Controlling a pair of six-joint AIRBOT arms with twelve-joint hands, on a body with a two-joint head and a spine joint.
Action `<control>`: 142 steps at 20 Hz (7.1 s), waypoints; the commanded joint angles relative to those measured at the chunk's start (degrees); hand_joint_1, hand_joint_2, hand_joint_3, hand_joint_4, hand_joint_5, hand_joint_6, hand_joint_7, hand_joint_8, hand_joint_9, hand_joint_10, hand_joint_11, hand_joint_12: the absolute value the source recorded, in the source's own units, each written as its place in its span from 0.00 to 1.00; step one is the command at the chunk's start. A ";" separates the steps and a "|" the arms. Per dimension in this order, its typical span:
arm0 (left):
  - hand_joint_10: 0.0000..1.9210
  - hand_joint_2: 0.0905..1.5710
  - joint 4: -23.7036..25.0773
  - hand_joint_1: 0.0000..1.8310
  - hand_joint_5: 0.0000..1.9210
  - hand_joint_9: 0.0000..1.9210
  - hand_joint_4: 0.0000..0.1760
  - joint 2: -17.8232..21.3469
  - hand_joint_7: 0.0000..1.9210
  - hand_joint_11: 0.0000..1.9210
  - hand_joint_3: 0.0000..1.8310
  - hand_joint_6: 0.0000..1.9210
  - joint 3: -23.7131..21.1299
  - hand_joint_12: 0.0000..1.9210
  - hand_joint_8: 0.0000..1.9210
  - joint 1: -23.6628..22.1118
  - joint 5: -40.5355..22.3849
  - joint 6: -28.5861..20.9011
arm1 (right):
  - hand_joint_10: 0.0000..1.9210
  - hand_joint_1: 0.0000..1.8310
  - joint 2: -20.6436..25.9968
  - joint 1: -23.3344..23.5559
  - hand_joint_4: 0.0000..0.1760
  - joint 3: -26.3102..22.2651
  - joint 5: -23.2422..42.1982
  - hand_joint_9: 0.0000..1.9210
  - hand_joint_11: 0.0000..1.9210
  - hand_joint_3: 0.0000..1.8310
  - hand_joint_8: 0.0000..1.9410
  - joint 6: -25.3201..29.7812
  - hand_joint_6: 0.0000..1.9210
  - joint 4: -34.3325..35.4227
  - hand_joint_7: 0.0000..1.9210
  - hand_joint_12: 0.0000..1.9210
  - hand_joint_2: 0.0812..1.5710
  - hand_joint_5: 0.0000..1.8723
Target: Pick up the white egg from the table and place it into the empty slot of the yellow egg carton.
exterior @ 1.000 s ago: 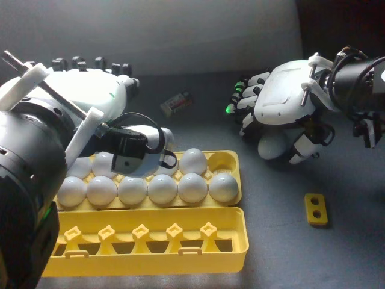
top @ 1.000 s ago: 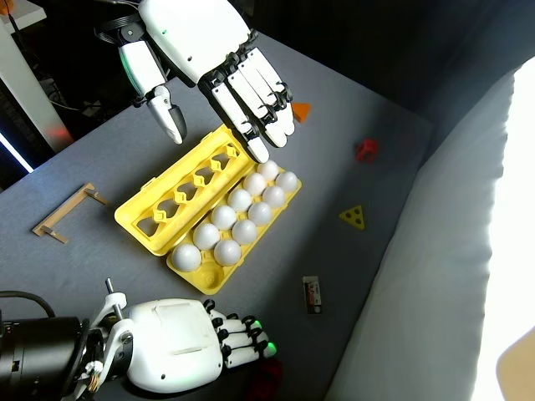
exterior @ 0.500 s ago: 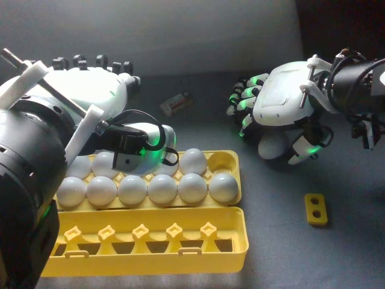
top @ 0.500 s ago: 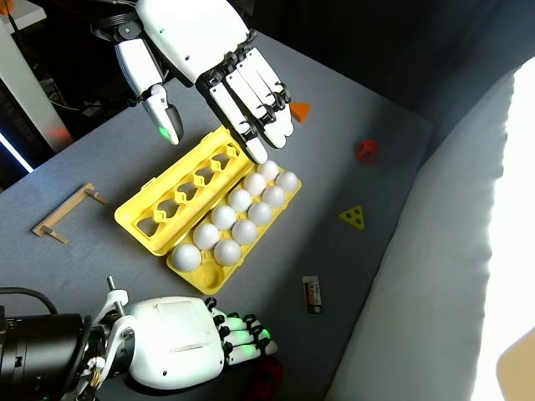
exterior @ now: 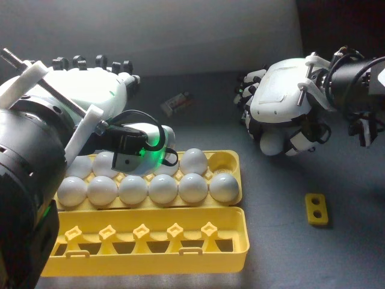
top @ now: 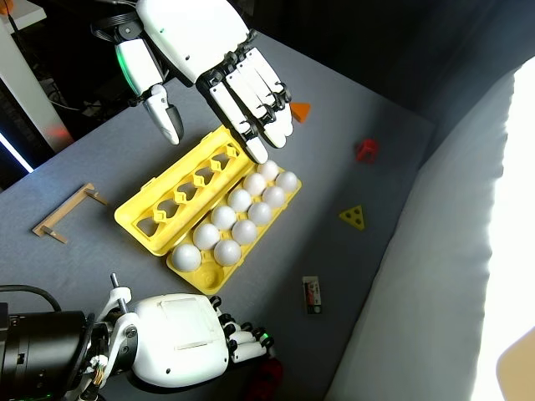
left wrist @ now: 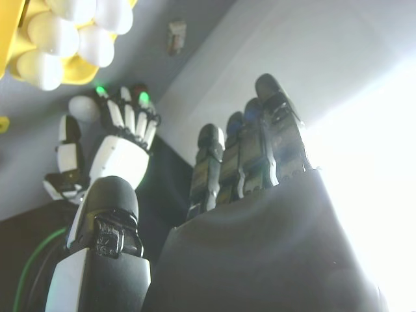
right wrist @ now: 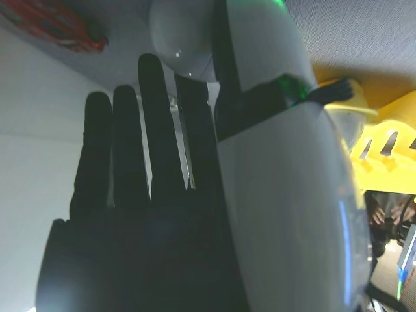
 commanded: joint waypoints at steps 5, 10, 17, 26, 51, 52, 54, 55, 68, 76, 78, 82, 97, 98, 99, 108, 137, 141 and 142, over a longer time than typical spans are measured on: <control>0.00 0.87 5.82 0.04 0.05 0.01 0.23 -0.18 0.01 0.00 0.00 0.00 0.07 0.26 0.00 -0.70 0.78 -0.20 | 0.02 0.63 0.01 0.10 0.00 -0.06 -2.25 0.12 0.00 0.00 0.00 -0.56 0.50 -0.15 0.30 0.21 0.68 0.54; 0.00 0.87 5.82 0.02 0.06 0.01 0.23 -0.18 0.01 0.00 0.00 0.00 0.04 0.26 0.00 -0.85 0.92 -0.51 | 0.02 0.62 1.45 2.56 0.00 -0.07 4.29 0.12 0.00 0.00 0.00 -0.87 0.50 7.89 0.30 0.21 0.68 0.54; 0.00 0.89 5.28 0.02 0.06 0.01 0.22 -0.25 0.02 0.00 0.01 0.00 -0.05 0.26 0.00 -0.87 0.92 -0.51 | 0.02 0.62 3.43 3.67 0.00 -0.06 13.81 0.12 0.00 0.00 0.00 -16.13 0.51 40.50 0.29 0.23 0.69 0.54; 0.00 0.89 5.01 0.02 0.07 0.01 0.22 -0.30 0.02 0.00 0.00 0.00 -0.21 0.25 0.00 -0.98 0.97 -0.51 | 0.02 0.62 3.12 0.18 0.00 0.08 18.94 0.13 0.00 0.00 0.00 -28.65 0.51 77.99 0.29 0.23 0.69 0.54; 0.00 0.88 5.01 0.04 0.05 0.01 0.23 -0.44 0.02 0.00 0.00 0.00 0.01 0.25 0.00 -1.28 0.82 -0.51 | 0.01 0.62 -5.79 -9.45 0.00 12.98 29.19 0.14 0.00 0.00 0.00 -23.12 0.52 98.81 0.30 0.32 0.69 0.53; 0.00 0.87 4.97 0.04 0.05 0.01 0.23 -0.47 0.02 0.00 0.00 0.00 0.03 0.25 0.00 -1.28 0.82 -0.51 | 0.01 0.62 -5.96 -9.76 0.00 13.29 30.14 0.14 0.00 0.00 0.00 -23.01 0.52 98.81 0.30 0.29 0.69 0.53; 0.00 0.87 4.68 0.04 0.05 0.01 0.23 -0.48 0.02 0.00 0.00 0.00 0.03 0.25 0.00 -1.28 0.82 -0.51 | 0.01 0.62 -6.30 -10.32 0.00 13.65 31.01 0.14 0.00 0.00 0.00 -22.89 0.52 99.33 0.30 0.29 0.69 0.53; 0.00 0.87 4.67 0.04 0.05 0.01 0.23 -0.48 0.02 0.00 0.00 0.00 0.03 0.25 0.00 -1.28 0.82 -0.51 | 0.01 0.62 -6.48 -10.66 0.00 13.86 30.99 0.14 0.00 0.00 0.00 -22.82 0.52 100.44 0.30 0.29 0.69 0.53; 0.00 0.89 4.60 0.01 0.06 0.01 0.22 -0.49 0.02 0.00 0.00 0.00 0.14 0.23 0.00 -1.23 0.78 -0.52 | 0.01 0.63 -7.14 -12.86 0.00 15.61 32.90 0.14 0.00 0.00 0.00 -22.79 0.53 101.22 0.30 0.30 0.69 0.52; 0.00 0.89 4.43 0.03 0.07 0.01 0.22 -0.52 0.02 0.00 0.00 0.00 0.12 0.26 0.00 -1.67 0.78 -0.52 | 0.01 0.62 -7.14 -13.38 0.00 16.05 33.10 0.15 0.00 0.00 0.00 -22.81 0.53 101.17 0.30 0.31 0.70 0.52; 0.00 0.88 4.42 0.03 0.07 0.01 0.22 -0.55 0.02 0.00 0.00 0.00 0.12 0.26 0.00 -1.73 0.78 -0.52 | 0.01 0.62 -7.20 -13.56 0.00 16.06 32.98 0.14 0.00 0.00 0.00 -22.84 0.53 101.02 0.31 0.31 0.70 0.52; 0.00 0.88 4.37 0.03 0.07 0.01 0.22 -0.59 0.02 0.00 0.00 0.00 0.10 0.27 0.00 -1.78 0.77 -0.52 | 0.01 0.62 -7.38 -13.84 0.00 16.06 32.90 0.14 0.00 0.00 0.00 -22.89 0.53 100.56 0.31 0.31 0.70 0.52; 0.00 0.87 4.08 0.05 0.06 0.01 0.22 -0.61 0.01 0.00 0.00 0.00 0.07 0.26 0.00 -1.79 0.76 -0.52 | 0.01 0.59 -7.68 -14.90 0.00 16.03 33.40 0.15 0.00 0.00 0.00 -19.74 0.60 100.95 0.30 0.37 0.73 0.47; 0.00 0.87 4.05 0.05 0.05 0.01 0.22 -0.65 0.01 0.00 0.00 0.00 0.07 0.26 0.00 -1.79 0.76 -0.52 | 0.01 0.50 -7.68 -14.87 0.00 16.04 33.39 0.15 0.00 0.00 0.00 -19.75 0.32 101.32 0.25 0.38 0.66 0.31; 0.00 0.87 4.01 0.05 0.05 0.01 0.22 -0.67 0.01 0.00 0.00 0.00 0.06 0.26 0.00 -1.79 0.76 -0.52 | 0.01 0.49 -7.68 -14.81 0.00 16.05 33.38 0.15 0.00 0.00 0.00 -19.77 0.23 101.35 0.24 0.38 0.64 0.31; 0.00 0.87 3.79 0.04 0.05 0.01 0.22 -0.67 0.01 0.00 0.00 0.00 0.00 0.27 0.00 -1.78 0.76 -0.52 | 0.00 0.43 -7.85 -14.02 0.00 16.40 34.01 0.11 0.00 0.00 0.00 -20.52 0.06 101.94 0.13 0.40 0.55 0.14; 0.95 0.92 2.87 0.24 0.46 0.51 0.00 -0.73 0.55 0.44 0.00 0.88 -0.88 1.00 0.87 -3.45 1.83 -0.50 | 1.00 0.26 18.17 7.03 0.00 -22.93 -16.06 0.56 0.57 0.04 0.90 -44.42 0.86 76.30 0.56 1.00 0.87 0.54; 0.95 0.94 2.87 0.29 0.49 0.54 0.00 -0.73 0.57 0.47 0.00 0.93 -1.05 1.00 0.88 -3.30 1.83 -0.50 | 1.00 0.45 18.04 7.38 0.00 -24.36 -16.73 0.60 0.62 0.45 0.92 -44.39 0.96 71.41 0.59 1.00 0.62 0.41; 0.96 0.94 2.86 0.30 0.50 0.54 0.00 -0.73 0.57 0.47 0.00 0.95 -1.14 1.00 0.90 -3.30 1.83 -0.51 | 1.00 0.51 17.77 7.46 0.00 -24.59 -16.73 0.61 0.63 0.60 0.91 -44.38 0.98 68.76 0.59 1.00 0.52 0.40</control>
